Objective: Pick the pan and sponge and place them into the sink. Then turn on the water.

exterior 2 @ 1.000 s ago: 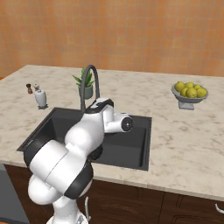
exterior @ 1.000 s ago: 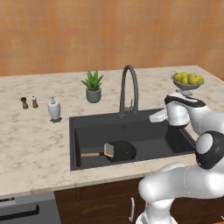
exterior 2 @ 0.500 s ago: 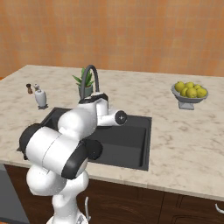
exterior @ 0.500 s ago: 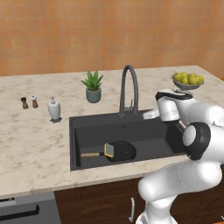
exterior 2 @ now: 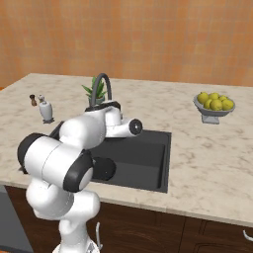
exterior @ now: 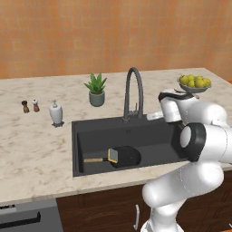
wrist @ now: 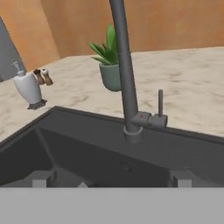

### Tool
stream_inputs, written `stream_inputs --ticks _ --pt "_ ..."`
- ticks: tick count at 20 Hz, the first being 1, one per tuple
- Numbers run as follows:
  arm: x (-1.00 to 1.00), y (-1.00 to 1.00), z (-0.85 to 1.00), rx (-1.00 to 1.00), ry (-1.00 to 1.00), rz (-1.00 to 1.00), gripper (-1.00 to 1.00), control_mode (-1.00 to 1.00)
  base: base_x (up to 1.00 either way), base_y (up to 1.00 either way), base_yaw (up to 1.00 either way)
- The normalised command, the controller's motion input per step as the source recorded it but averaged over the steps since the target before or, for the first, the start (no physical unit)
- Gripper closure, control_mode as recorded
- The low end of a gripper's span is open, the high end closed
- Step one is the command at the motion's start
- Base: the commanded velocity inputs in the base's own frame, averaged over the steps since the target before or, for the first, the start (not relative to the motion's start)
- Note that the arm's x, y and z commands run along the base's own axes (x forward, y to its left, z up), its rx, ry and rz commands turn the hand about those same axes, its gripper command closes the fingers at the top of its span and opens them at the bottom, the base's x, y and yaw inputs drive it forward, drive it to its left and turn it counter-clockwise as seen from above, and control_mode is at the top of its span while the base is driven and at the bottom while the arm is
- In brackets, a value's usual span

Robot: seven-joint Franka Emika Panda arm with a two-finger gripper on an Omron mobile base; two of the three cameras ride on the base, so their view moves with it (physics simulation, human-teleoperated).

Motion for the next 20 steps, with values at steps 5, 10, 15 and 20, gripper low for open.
stream_inputs --ticks 5,10,15,20 --pt "0.00 -0.01 0.04 0.00 -0.26 0.00 -1.00 -1.00 0.00 0.00 0.00" --pt "0.00 0.00 0.00 0.00 -0.25 -0.02 -1.00 -1.00 0.00 0.00 0.00" --pt "0.00 0.00 -0.08 0.01 -0.14 -0.03 -1.00 -1.00 0.00 0.00 0.00" --pt "0.01 0.00 -0.21 0.01 -0.11 0.00 -1.00 -1.00 0.00 0.00 0.00"
